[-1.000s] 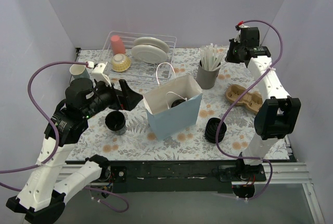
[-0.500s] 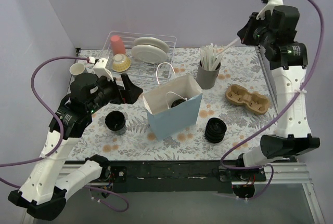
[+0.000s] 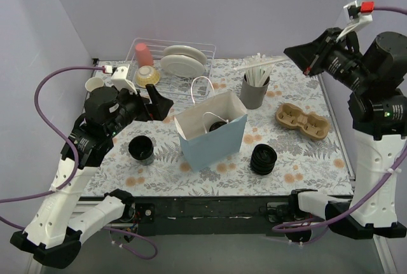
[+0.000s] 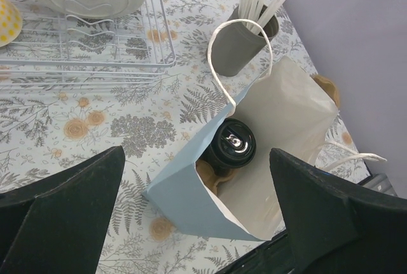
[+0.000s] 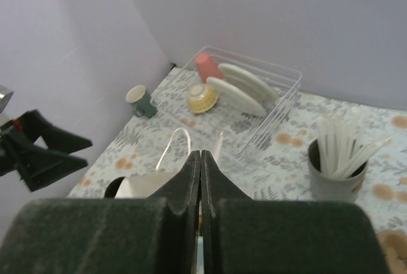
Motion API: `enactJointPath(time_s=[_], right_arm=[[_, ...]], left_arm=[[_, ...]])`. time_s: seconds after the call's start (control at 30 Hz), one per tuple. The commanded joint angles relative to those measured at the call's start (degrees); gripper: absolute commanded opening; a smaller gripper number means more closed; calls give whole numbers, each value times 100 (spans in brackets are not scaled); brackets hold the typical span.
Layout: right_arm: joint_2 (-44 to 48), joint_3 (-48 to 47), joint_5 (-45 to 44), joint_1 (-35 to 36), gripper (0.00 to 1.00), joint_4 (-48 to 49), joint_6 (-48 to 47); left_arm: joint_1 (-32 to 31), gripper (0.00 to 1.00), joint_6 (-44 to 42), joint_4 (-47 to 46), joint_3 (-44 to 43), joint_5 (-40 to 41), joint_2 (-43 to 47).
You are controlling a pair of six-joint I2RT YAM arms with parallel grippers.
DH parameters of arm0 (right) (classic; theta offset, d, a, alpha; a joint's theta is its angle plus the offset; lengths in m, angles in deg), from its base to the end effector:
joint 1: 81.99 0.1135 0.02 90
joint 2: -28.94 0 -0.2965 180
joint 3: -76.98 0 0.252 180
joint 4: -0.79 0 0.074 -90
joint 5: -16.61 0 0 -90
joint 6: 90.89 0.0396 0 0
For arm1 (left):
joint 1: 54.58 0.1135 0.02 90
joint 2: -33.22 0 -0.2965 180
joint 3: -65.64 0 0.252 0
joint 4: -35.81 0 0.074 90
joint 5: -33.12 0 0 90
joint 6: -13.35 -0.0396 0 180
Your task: Pack the takeout coffee
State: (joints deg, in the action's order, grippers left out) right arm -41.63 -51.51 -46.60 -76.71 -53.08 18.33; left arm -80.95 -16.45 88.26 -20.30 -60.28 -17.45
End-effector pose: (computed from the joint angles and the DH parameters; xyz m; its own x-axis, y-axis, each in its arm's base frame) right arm 0.1619 0.0329 0.6144 -0.1080 0.2851 -0.9524 -0.5235 0.7981 0.2983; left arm 0.1300 -0.0671 0.4548 -0.5603 -0.6891 -0.4596 0.0159 0.5458 -0.8378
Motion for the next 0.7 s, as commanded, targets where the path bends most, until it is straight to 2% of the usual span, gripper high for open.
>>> enactJointPath(time_s=[0.0, 0.23, 0.47, 0.6, 0.67], right_arm=[[682, 993, 985, 17, 1, 492, 644], [1045, 1854, 1452, 17, 1, 564, 890], [1001, 2278, 1347, 166, 1, 714, 846], [756, 2629, 796, 868, 1, 810, 653], [632, 2700, 531, 1597, 1, 942, 662]], left_arm=[[-8, 98, -88, -141, -158, 41, -4], [-8, 98, -9, -247, -175, -117, -83], [-8, 98, 26, -203, -211, -108, -83], [-8, 98, 79, -141, -211, -126, -39], [-8, 98, 79, -123, -184, -126, 5]])
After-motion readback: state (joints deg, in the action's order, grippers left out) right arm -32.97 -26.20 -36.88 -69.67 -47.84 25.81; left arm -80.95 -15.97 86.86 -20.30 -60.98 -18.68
